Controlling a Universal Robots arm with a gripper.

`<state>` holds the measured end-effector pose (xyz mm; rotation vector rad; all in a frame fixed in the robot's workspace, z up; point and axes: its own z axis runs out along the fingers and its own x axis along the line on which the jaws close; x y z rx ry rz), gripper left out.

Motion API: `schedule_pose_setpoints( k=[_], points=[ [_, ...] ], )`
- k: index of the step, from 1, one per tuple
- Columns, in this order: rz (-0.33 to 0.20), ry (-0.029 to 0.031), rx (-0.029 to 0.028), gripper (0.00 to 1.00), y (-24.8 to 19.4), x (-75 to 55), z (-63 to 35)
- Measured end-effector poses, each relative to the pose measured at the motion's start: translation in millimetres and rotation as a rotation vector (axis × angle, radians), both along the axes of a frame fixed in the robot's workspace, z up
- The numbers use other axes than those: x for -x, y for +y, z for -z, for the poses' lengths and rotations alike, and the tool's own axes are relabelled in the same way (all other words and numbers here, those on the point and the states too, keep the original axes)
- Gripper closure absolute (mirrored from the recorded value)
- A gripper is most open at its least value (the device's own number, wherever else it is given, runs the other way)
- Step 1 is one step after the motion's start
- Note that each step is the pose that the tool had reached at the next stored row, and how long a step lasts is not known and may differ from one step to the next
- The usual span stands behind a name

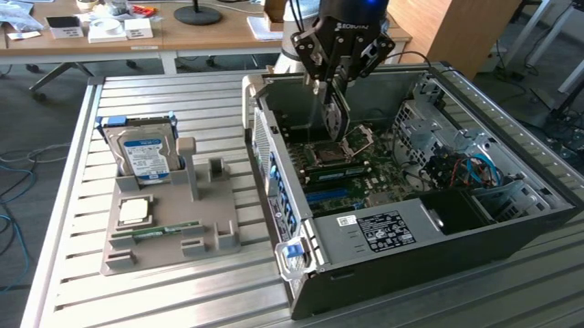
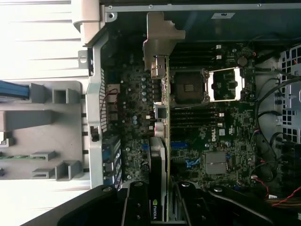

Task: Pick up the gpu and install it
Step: 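Pick up the gpu and move the gpu toward the slot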

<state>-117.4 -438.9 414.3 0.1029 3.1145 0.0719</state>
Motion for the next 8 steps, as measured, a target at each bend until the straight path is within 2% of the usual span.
schedule_pose_setpoints(
  k=[8],
  points=[
    [0.000,0.0000,-0.0002,0.73,0.8,-18.6,0.0]
  ],
)
